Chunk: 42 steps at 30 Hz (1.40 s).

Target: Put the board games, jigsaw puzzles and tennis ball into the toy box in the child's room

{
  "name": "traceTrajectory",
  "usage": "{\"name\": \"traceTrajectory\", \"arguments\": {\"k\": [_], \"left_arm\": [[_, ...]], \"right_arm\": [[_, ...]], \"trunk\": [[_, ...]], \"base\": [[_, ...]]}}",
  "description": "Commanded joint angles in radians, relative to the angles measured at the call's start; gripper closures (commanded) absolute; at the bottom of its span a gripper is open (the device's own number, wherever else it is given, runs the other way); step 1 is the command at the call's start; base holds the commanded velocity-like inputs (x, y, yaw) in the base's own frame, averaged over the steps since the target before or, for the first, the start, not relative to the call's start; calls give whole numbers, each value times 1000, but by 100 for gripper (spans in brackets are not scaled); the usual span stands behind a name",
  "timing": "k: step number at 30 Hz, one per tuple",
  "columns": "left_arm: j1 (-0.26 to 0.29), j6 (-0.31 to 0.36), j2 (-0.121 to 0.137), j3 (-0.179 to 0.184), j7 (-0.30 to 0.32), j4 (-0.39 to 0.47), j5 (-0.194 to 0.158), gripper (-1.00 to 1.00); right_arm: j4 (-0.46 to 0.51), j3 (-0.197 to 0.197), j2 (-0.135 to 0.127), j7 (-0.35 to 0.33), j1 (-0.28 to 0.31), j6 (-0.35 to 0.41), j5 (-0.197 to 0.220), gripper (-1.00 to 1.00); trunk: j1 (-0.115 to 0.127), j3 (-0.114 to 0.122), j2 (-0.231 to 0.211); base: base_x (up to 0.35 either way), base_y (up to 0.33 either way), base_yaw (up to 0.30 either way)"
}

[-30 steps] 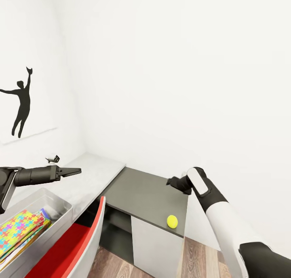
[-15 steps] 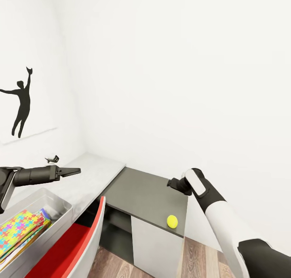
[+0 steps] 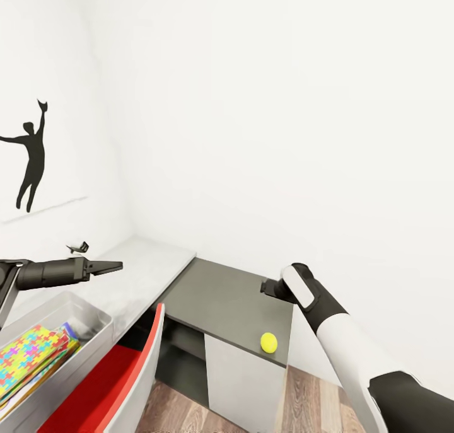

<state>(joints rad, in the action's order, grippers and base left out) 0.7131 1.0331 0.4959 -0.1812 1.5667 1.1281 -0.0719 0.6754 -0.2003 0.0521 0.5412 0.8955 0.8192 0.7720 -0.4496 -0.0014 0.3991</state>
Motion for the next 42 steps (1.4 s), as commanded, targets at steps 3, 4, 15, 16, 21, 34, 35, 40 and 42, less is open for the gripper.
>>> {"name": "traceTrajectory", "arguments": {"k": [3, 4, 15, 16, 21, 34, 35, 40, 42], "left_arm": [[0, 11, 0, 1, 4, 2, -3, -100], [1, 11, -1, 0, 4, 2, -5, -100], [17, 13, -1, 0, 4, 2, -9, -100], [18, 13, -1, 0, 4, 2, -9, -100], [20, 13, -1, -1, 4, 11, -9, -100], [96, 14, 1, 0, 4, 24, -5, -100], [106, 14, 1, 0, 4, 24, -4, -100], [186, 14, 1, 5, 4, 24, -2, -100], [215, 14, 1, 7, 4, 23, -1, -100]], "right_arm": [[0, -5, -3, 10, 0, -3, 9, -100], [0, -5, -5, 10, 0, -3, 8, -100], [0, -8, -14, 10, -1, -3, 6, -100], [0, -8, -14, 10, -1, -3, 6, -100], [0, -7, -15, 10, -2, -3, 6, -100], [0, -7, -13, 10, -5, -3, 6, -100], [0, -7, -13, 10, -5, -3, 6, -100], [0, -7, -11, 10, -6, -4, 6, -100], [0, -7, -11, 10, -6, -4, 6, -100]], "trunk": [[0, -5, 1], [0, -7, 1], [0, -25, 1], [0, -27, 1], [0, -35, 1], [0, -56, 1], [0, -58, 1], [0, -66, 1], [0, -69, 1]], "base": [[0, 0, 0], [0, 0, 0], [0, 0, 0], [0, 0, 0], [0, 0, 0], [0, 0, 0], [0, 0, 0], [0, 0, 0], [0, 0, 0]]}}
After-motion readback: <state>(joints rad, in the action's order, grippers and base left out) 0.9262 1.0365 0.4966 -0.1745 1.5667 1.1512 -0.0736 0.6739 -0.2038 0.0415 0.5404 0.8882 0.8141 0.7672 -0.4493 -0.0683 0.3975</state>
